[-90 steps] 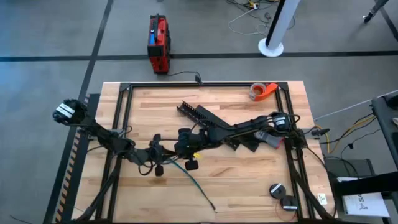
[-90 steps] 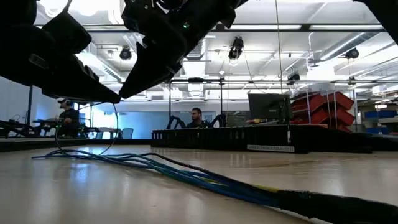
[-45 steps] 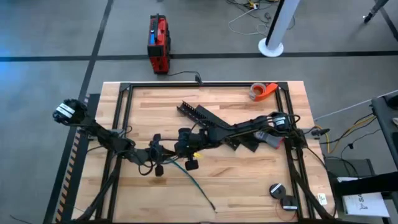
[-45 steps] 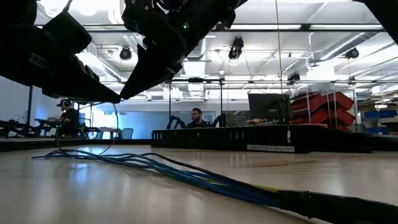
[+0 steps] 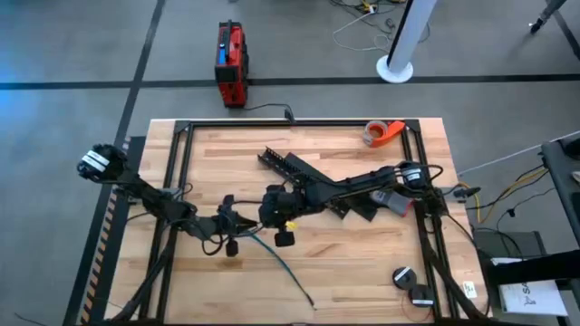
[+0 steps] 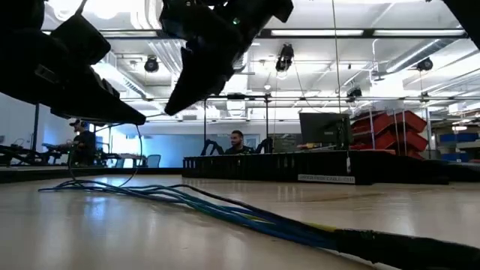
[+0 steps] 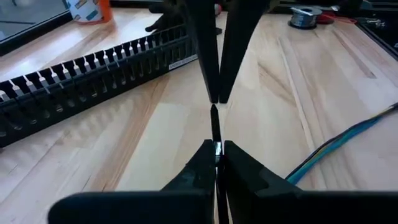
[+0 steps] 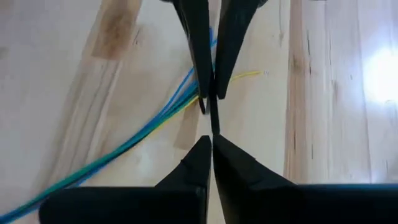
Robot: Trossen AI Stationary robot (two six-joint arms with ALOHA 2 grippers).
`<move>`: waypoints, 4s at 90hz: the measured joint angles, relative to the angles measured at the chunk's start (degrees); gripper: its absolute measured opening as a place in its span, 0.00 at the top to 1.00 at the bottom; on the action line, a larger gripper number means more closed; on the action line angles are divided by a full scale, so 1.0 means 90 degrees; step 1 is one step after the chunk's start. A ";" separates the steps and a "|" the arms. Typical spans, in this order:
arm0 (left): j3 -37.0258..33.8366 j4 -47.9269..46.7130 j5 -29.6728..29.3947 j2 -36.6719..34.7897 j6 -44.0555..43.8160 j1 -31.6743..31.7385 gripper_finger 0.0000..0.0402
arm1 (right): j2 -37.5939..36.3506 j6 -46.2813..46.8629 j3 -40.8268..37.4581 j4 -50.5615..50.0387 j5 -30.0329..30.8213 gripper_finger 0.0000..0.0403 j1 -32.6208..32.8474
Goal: Ziptie cables
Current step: Wrap the zip tie around the cable bundle
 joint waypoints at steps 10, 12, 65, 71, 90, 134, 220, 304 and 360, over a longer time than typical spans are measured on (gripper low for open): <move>0.0000 0.0005 0.0000 0.0000 0.0000 0.0000 1.00 | 0.0109 0.0044 0.0000 0.0241 0.0000 0.86 -0.0004; 0.0000 0.0002 -0.0001 0.0000 0.0001 0.0000 1.00 | 0.0141 0.0053 0.0000 0.0299 0.0000 0.83 -0.0004; 0.0000 0.0005 -0.0001 0.0000 0.0026 0.0000 1.00 | 0.0294 0.0117 -0.0002 0.0845 0.0005 0.85 -0.0004; 0.0000 0.0005 -0.0002 0.0000 0.0027 0.0000 1.00 | 0.0294 0.0117 -0.0002 0.0840 0.0002 0.88 -0.0004; 0.0000 0.0029 0.0000 0.0000 0.0027 0.0000 1.00 | 0.0294 0.0107 -0.0002 0.0760 0.0002 0.95 -0.0016; -0.0002 0.0109 -0.0014 0.0000 -0.0003 0.0000 1.00 | 0.0003 0.0117 -0.0002 -0.0263 0.0219 1.00 0.0013; -0.0002 -0.0162 0.0050 -0.0002 -0.0270 0.0001 1.00 | -0.0670 0.0490 -0.0017 -0.1887 0.0761 1.00 0.0022; -0.0002 -0.0175 0.0056 -0.0002 -0.0121 0.0010 1.00 | 0.0226 0.0152 -0.0004 0.0510 0.0456 0.57 -0.0049; -0.0002 -0.0223 0.0010 -0.0002 -0.0101 0.0012 1.00 | 0.0418 0.0185 -0.0007 0.0848 -0.0130 0.78 -0.0073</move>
